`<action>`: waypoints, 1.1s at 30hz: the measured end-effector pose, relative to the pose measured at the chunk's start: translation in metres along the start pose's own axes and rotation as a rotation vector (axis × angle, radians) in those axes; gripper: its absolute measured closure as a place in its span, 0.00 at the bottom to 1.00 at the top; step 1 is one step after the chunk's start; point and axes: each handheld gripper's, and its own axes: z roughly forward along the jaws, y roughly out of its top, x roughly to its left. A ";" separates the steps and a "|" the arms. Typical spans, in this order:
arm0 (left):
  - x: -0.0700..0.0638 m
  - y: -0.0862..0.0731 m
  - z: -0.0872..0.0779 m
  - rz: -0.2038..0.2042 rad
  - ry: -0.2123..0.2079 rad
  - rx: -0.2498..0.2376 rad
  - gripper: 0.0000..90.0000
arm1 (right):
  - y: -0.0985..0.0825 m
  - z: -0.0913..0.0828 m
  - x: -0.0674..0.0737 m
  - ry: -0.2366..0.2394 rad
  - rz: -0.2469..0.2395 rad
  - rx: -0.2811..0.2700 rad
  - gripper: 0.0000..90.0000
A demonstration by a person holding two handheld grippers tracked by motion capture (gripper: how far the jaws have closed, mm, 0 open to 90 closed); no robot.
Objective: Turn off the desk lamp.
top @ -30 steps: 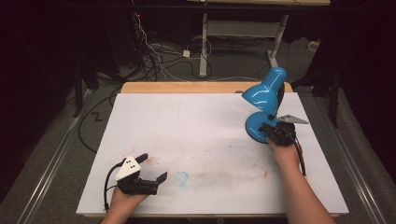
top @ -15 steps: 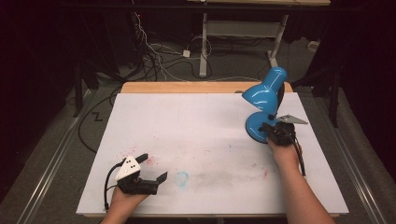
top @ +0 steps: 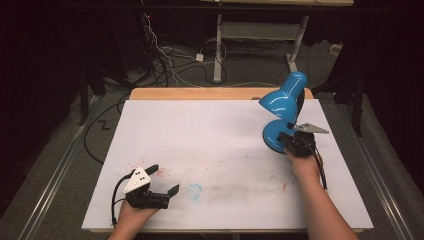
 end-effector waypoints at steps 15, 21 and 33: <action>0.000 0.000 0.000 -0.002 0.002 0.006 0.00 | 0.000 -0.021 0.026 0.074 -0.031 -0.043 1.00; 0.000 0.000 0.001 -0.001 0.003 0.006 0.00 | -0.009 -0.029 0.033 0.107 -0.029 -0.045 0.75; 0.000 0.000 0.000 -0.001 0.000 0.006 0.00 | -0.030 -0.040 0.055 0.156 -0.077 -0.057 0.11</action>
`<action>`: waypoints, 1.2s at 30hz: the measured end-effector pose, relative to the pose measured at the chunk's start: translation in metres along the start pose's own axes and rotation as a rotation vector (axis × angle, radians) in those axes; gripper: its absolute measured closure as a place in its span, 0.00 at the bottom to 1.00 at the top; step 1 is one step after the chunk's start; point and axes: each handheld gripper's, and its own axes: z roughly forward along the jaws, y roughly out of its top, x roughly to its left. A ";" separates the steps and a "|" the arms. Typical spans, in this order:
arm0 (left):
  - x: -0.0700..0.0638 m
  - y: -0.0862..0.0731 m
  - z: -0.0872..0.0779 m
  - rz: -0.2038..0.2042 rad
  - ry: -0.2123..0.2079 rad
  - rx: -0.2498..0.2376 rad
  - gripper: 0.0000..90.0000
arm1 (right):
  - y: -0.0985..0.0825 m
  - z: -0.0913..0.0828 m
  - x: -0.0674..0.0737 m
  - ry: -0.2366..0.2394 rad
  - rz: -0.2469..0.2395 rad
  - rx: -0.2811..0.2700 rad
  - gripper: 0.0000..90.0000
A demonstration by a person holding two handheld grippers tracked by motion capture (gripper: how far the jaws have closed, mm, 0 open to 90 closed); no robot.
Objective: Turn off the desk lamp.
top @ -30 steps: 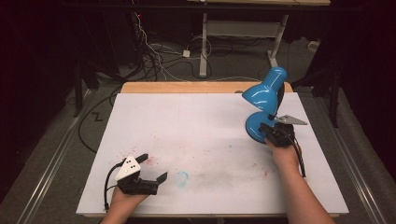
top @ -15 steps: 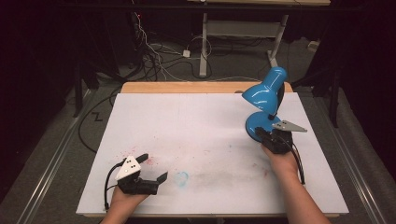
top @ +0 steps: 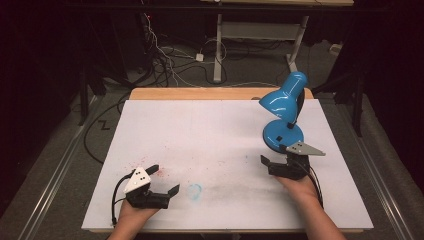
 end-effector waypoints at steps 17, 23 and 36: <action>0.000 0.000 0.000 0.002 -0.003 0.003 0.00 | -0.028 -0.038 0.018 0.018 -0.025 -0.021 0.00; 0.000 0.000 0.000 0.003 -0.010 0.009 0.00 | -0.040 -0.067 0.023 0.013 -0.014 -0.063 0.01; -0.006 0.001 -0.001 0.000 -0.004 -0.001 0.00 | -0.048 -0.084 0.023 0.014 -0.029 -0.122 0.01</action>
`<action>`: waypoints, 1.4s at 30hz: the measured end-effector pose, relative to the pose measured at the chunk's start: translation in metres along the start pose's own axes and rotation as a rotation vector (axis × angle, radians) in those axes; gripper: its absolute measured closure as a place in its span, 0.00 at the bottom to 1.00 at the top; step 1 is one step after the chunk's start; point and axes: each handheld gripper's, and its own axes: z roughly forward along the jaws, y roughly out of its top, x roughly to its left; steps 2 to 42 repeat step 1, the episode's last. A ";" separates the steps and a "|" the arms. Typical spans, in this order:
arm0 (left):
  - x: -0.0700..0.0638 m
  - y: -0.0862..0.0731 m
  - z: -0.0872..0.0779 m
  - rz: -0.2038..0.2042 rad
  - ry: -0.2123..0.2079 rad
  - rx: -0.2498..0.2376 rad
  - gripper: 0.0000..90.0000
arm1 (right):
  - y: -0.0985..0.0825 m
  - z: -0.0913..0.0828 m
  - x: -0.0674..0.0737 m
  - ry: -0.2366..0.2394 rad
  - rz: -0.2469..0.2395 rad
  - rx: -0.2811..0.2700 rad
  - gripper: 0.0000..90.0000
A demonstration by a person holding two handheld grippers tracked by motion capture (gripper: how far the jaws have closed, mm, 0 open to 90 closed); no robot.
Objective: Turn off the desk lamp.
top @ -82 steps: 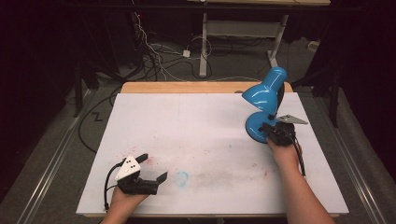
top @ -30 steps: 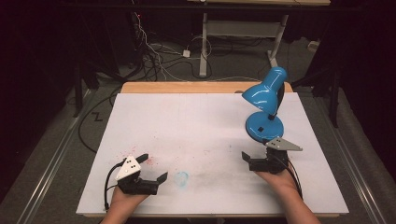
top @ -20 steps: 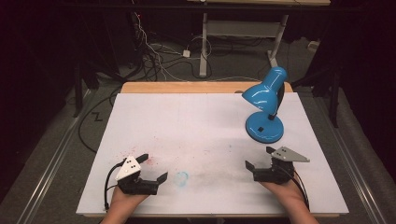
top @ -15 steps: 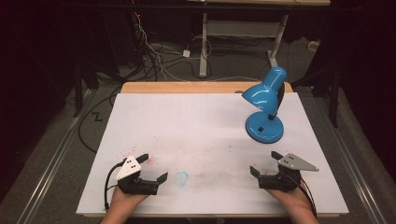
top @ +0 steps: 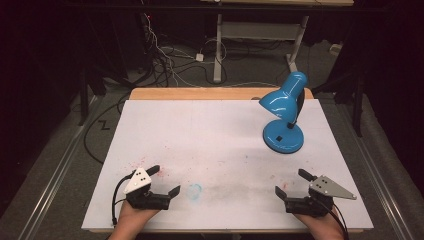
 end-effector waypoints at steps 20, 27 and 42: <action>0.000 0.000 0.000 0.001 0.004 -0.004 0.00 | 0.000 0.000 -0.001 0.000 -0.001 0.001 0.01; 0.000 0.000 0.000 0.001 0.004 -0.004 0.00 | 0.000 0.000 -0.001 0.000 -0.001 0.001 0.01; 0.000 0.000 0.000 0.001 0.004 -0.004 0.00 | 0.000 0.000 -0.001 0.000 -0.001 0.001 0.01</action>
